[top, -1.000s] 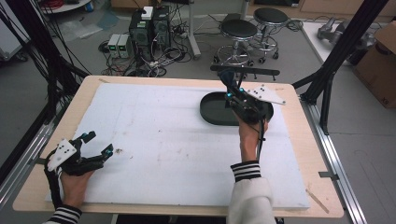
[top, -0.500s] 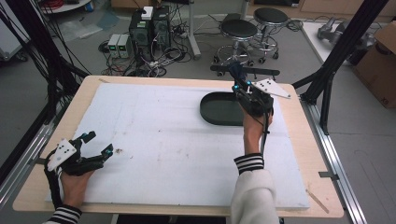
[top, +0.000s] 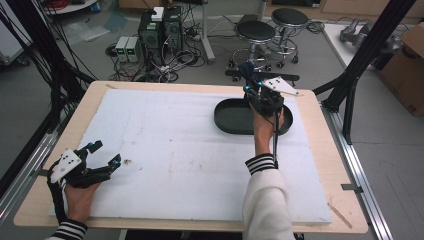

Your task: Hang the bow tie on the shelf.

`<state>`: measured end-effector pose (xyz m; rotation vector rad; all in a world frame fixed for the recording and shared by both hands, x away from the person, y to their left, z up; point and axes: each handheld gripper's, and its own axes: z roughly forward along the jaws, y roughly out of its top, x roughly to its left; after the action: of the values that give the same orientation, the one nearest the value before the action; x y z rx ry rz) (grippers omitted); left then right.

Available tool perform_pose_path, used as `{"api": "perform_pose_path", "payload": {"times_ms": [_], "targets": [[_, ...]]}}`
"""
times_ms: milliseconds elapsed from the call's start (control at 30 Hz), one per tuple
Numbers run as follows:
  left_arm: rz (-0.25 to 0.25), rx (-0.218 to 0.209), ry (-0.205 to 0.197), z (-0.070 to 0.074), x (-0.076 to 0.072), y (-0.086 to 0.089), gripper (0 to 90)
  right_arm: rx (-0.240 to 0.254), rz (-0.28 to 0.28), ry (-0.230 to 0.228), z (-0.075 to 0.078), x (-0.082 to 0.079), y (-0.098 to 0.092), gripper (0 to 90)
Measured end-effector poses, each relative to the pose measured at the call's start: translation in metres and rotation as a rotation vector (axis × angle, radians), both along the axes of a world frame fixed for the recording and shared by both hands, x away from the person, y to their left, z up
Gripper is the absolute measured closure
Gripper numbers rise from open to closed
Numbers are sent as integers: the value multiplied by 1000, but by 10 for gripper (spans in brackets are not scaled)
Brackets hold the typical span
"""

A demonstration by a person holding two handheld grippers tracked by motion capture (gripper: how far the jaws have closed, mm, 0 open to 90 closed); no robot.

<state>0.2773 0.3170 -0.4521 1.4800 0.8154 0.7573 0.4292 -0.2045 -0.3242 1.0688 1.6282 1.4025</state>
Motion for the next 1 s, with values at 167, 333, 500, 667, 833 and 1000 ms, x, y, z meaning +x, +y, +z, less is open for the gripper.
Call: {"api": "perform_pose_path", "payload": {"times_ms": [167,333,500,667,833,1000], "targets": [[0,-8,1,0,0,0,134,1,3,9,-7,7,4,746],[0,-10,3,0,0,0,134,-7,-1,31,-13,13,5,746],[0,-9,3,0,0,0,134,-14,4,46,-17,16,7,746],[-1,-10,4,0,1,0,134,-25,-8,58,-20,19,8,746],[-4,-10,8,0,1,1,134,-40,-29,57,-21,20,8,745],[-4,-8,8,0,1,1,135,-57,-30,45,-22,21,13,745]]}}
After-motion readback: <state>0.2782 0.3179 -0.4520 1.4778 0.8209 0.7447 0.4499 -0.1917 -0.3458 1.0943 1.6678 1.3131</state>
